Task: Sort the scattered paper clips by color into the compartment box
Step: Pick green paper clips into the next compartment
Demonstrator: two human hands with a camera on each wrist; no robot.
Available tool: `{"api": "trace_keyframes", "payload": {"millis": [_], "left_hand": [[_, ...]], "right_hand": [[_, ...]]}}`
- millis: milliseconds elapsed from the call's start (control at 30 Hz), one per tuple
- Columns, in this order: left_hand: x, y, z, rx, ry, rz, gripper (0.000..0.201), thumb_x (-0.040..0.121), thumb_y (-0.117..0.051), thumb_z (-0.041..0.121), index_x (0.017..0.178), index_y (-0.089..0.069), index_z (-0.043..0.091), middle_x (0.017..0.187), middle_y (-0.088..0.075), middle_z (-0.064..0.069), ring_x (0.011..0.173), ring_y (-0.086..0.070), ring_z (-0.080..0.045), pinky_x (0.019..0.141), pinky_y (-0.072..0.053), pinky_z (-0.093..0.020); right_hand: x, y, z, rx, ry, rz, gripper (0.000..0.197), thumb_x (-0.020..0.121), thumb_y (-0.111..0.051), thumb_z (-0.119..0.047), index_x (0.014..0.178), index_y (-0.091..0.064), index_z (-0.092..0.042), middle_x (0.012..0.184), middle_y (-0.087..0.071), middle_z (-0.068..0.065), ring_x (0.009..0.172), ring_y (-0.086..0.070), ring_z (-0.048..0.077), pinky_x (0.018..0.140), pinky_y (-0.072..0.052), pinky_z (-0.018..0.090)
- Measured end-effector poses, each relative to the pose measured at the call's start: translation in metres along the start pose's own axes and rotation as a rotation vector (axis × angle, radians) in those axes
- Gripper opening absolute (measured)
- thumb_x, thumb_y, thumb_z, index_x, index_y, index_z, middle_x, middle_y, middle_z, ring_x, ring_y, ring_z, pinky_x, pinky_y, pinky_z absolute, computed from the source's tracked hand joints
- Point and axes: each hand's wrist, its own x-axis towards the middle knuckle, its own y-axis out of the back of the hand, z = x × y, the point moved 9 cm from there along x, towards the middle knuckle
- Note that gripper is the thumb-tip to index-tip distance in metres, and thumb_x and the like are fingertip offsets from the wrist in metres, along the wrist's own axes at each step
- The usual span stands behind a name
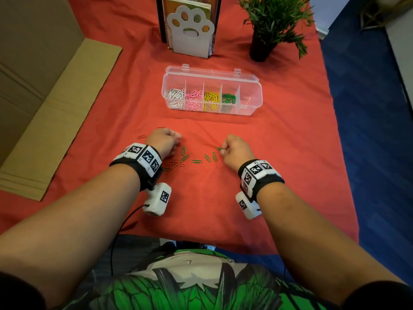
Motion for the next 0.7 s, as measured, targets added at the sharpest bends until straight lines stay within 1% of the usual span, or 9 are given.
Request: {"api": "trace_keyframes", "payload": {"millis": [67,133,267,333,367,433,533,600,700], "left_hand": [[0.002,-0.003,0.002,0.139,-0.061,0.014,0.028,0.084,-0.048,0.003,0.067,-0.058,0.022,0.067,-0.056,0.003,0.054,-0.045,-0.011,0.051,-0.038,-0.021],[0.000,-0.006,0.003,0.221,-0.092,0.032,0.023,0.084,-0.048,0.004,0.072,-0.063,0.018,0.067,-0.059,0.003,0.058,-0.049,-0.013,0.055,-0.039,-0.022],[-0.011,-0.003,0.022,0.632,-0.293,0.151,0.022,0.082,-0.055,0.011,0.095,-0.072,0.019,0.097,-0.071,-0.005,0.093,-0.063,-0.026,0.083,-0.047,-0.029],[-0.016,-0.004,0.030,0.834,-0.397,0.200,0.020,0.082,-0.060,0.021,0.096,-0.072,0.025,0.105,-0.070,-0.004,0.106,-0.057,-0.028,0.090,-0.045,-0.034],[-0.017,-0.006,0.032,0.915,-0.423,0.214,0.018,0.081,-0.062,0.027,0.096,-0.071,0.027,0.107,-0.069,-0.003,0.110,-0.055,-0.029,0.092,-0.043,-0.036],[-0.014,-0.011,0.027,1.009,-0.425,0.196,0.021,0.079,-0.064,0.036,0.097,-0.070,0.027,0.107,-0.068,-0.004,0.109,-0.056,-0.029,0.090,-0.045,-0.037],[-0.011,-0.016,0.018,0.966,-0.396,0.125,0.024,0.078,-0.064,0.030,0.101,-0.068,0.023,0.104,-0.070,-0.005,0.102,-0.062,-0.029,0.087,-0.051,-0.035],[-0.011,-0.018,0.018,0.958,-0.397,0.104,0.023,0.081,-0.060,0.022,0.102,-0.067,0.021,0.104,-0.070,-0.007,0.101,-0.062,-0.029,0.085,-0.051,-0.035],[-0.012,-0.024,0.020,1.019,-0.432,0.088,0.024,0.083,-0.053,0.018,0.102,-0.066,0.017,0.106,-0.069,-0.010,0.103,-0.061,-0.031,0.084,-0.049,-0.036]], "right_hand": [[0.000,0.002,0.005,0.244,-0.081,-0.026,0.011,0.088,-0.055,-0.010,0.096,-0.056,-0.016,0.074,-0.052,-0.001,0.070,-0.051,0.016,0.065,-0.044,0.024],[-0.004,-0.002,0.009,0.579,-0.178,-0.088,0.019,0.091,-0.047,-0.003,0.103,-0.056,-0.016,0.068,-0.044,-0.004,0.056,-0.041,0.009,0.047,-0.035,0.015],[-0.018,-0.015,0.006,1.286,-0.414,-0.200,0.021,0.091,-0.039,-0.005,0.080,-0.054,-0.013,0.066,-0.042,0.000,0.055,-0.041,0.012,0.041,-0.035,0.018],[-0.022,-0.022,0.006,1.330,-0.497,-0.213,0.018,0.090,-0.042,-0.008,0.075,-0.051,-0.013,0.065,-0.040,0.001,0.053,-0.039,0.012,0.038,-0.036,0.017],[-0.021,-0.022,0.007,1.234,-0.496,-0.204,0.018,0.090,-0.045,-0.009,0.073,-0.050,-0.014,0.064,-0.039,0.000,0.052,-0.037,0.011,0.037,-0.034,0.016],[-0.015,-0.018,0.007,0.765,-0.405,-0.188,0.017,0.089,-0.050,-0.013,0.072,-0.050,-0.017,0.065,-0.046,0.003,0.052,-0.043,0.015,0.041,-0.038,0.020],[-0.008,-0.009,-0.004,0.064,-0.202,-0.115,0.014,0.087,-0.052,-0.022,0.086,-0.058,-0.010,0.099,-0.066,0.015,0.094,-0.062,0.029,0.079,-0.049,0.031],[-0.006,-0.013,-0.012,-0.142,-0.089,-0.045,0.029,0.086,-0.053,-0.027,0.102,-0.059,-0.003,0.113,-0.060,0.019,0.108,-0.056,0.033,0.092,-0.045,0.033],[-0.008,-0.022,-0.026,-0.314,0.044,0.003,0.036,0.086,-0.052,-0.026,0.113,-0.051,-0.002,0.118,-0.050,0.017,0.110,-0.051,0.036,0.094,-0.045,0.040]]}}
